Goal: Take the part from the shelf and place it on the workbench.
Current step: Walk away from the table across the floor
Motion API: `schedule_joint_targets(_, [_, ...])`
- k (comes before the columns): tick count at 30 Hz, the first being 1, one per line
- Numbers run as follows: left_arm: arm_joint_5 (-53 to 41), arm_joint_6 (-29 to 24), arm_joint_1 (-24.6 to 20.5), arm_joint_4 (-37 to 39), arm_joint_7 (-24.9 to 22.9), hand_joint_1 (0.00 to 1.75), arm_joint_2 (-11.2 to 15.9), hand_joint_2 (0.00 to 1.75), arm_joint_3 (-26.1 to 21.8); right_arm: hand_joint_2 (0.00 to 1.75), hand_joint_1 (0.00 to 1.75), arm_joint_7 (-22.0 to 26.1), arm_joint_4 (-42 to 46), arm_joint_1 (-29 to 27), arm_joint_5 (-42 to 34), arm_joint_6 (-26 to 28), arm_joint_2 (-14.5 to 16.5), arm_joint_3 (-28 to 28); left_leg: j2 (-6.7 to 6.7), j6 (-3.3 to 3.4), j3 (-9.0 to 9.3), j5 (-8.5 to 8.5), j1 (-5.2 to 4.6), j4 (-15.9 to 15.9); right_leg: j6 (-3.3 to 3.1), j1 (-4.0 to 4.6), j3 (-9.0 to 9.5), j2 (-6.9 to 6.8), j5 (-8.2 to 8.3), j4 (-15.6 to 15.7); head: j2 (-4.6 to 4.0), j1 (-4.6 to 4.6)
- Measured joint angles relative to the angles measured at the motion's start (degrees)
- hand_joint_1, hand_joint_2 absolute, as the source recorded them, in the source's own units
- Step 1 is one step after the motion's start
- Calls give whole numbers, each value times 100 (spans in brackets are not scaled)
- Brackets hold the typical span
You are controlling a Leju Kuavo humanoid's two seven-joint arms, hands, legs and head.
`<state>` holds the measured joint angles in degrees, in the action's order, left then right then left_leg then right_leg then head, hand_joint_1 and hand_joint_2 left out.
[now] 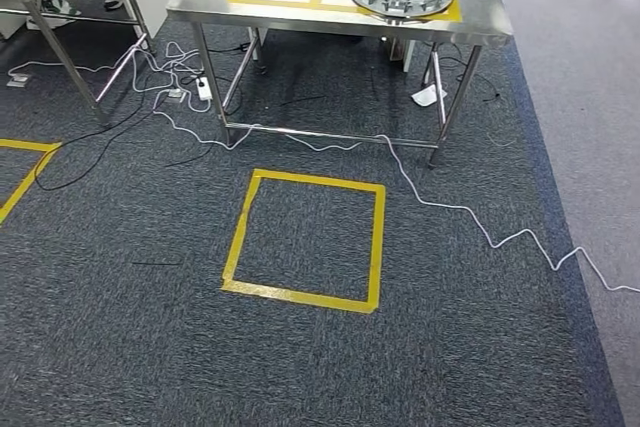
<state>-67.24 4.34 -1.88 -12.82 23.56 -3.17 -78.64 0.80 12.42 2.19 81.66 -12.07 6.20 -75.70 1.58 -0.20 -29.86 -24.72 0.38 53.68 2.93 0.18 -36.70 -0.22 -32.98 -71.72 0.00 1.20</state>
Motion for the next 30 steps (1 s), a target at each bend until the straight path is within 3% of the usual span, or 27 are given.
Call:
schedule_joint_targets(1, [-24,5,1,1,0,0,-1,0,0,0,0,-44,-1,-10,131,-10,-2,101,66,-18,-10,19,3,1,-14,-7,219,44,194,375,0,3])
schedule_joint_targets(3, [-56,10,-9,1,0,0,-2,0,1,0,0,-115,-3,-22,314,-37,-7,286,184,-64,-32,52,-1,13,-45,-33,679,259,495,1215,0,8])
schedule_joint_targets(5, [-71,11,-23,1,0,0,3,0,2,0,0,-163,-14,-25,401,-61,-8,437,277,-125,-80,93,-4,30,-81,-40,850,398,551,1568,0,9])
schedule_joint_targets(7, [-96,12,-19,1,0,0,14,0,3,0,0,-197,-25,-30,451,-75,-7,561,361,-194,-138,136,9,40,-147,-34,829,319,565,1568,0,9])
schedule_joint_targets(9, [-120,14,-7,1,-4,0,14,0,5,0,0,-213,-31,-37,486,-83,-9,654,255,-245,-254,16,9,204,-233,-46,796,196,611,1574,0,-11])
schedule_joint_targets(10, [-127,16,-12,1,-9,0,12,0,7,0,0,-214,-33,-42,496,-86,-12,688,149,-263,-384,-155,7,456,-268,-53,771,126,635,1584,0,-35])
schedule_joint_targets(12, [-134,19,-34,1,-17,0,2,0,12,0,0,-217,-33,-62,503,-87,-20,736,-28,-296,-760,-594,9,1262,-297,-37,718,-19,658,1581,0,-83])
schedule_joint_targets(13, [-137,19,-39,1,-21,0,1,0,14,0,0,-219,-33,-73,504,-89,-22,753,-52,-307,-912,-739,11,1621,-299,-29,697,-97,666,1580,0,-90])
schedule_joint_targets(14, [-138,19,-35,1,-25,0,1,0,15,0,0,-220,-33,-82,507,-90,-23,772,-60,-311,-971,-775,12,1806,-297,-25,684,-171,672,1578,0,-91])
schedule_joint_targets(15, [-138,19,-28,1,-30,0,2,0,15,0,0,-220,-33,-87,510,-91,-23,792,-72,-309,-911,-697,12,1759,-292,-22,678,-243,676,1576,0,-93])
schedule_joint_targets(16, [-139,19,-22,1,-34,0,3,0,15,0,0,-220,-33,-88,513,-91,-23,811,-115,-300,-726,-526,11,1466,-285,-22,679,-312,678,1573,0,-95])
schedule_joint_targets(18, [-139,19,-38,1,-37,0,3,0,16,0,0,-220,-33,-84,517,-90,-30,840,-411,-271,-228,-199,-7,611,-249,1,683,-437,665,1543,0,-110])
schedule_joint_targets(20, [-139,20,-80,1,-37,0,-2,0,18,0,0,-220,-33,-81,516,-73,-51,850,-621,-210,8,-97,-31,141,-190,42,681,-555,644,1510,0,-108])
schedule_joint_targets(22, [-141,22,-95,1,-37,0,-9,0,19,0,0,-230,-33,-68,501,3,-83,853,-522,-132,-21,-97,-40,115,-133,51,691,-681,631,1502,0,-90])
schedule_joint_targets(23, [-141,24,-90,2,-37,0,-17,0,20,0,0,-256,-33,-58,479,77,-104,853,-463,-97,-35,-85,-35,115,-96,41,686,-655,596,1476,0,-84])
schedule_joint_targets(25, [-139,27,-97,2,-38,0,-32,0,20,0,0,-320,-33,-50,424,229,-136,850,-344,-24,-62,-45,-13,109,-25,18,554,-389,362,1163,0,-67])
schedule_joint_targets(26, [-137,27,-112,2,-39,0,-37,0,20,0,0,-357,-33,-56,391,295,-146,848,-280,2,-86,-28,-9,110,1,8,399,-204,160,817,0,-56])
schedule_joint_targets(28, [-117,25,-136,1,-44,0,-36,0,19,0,0,-430,-32,-81,247,457,-157,820,-129,29,-128,0,-13,114,13,0,45,-33,-190,35,0,-42])
schedule_joint_targets(29, [-94,21,-134,1,-48,0,-36,0,15,0,0,-465,-31,-89,119,592,-165,781,-51,29,-141,11,-16,116,11,0,-55,-11,-237,-182,0,-39])
schedule_joint_targets(30, [-63,13,-124,1,-56,0,-37,0,7,0,0,-488,-28,-90,-53,770,-174,710,29,22,-146,21,-17,118,2,-1,-49,0,-165,-172,0,-37])
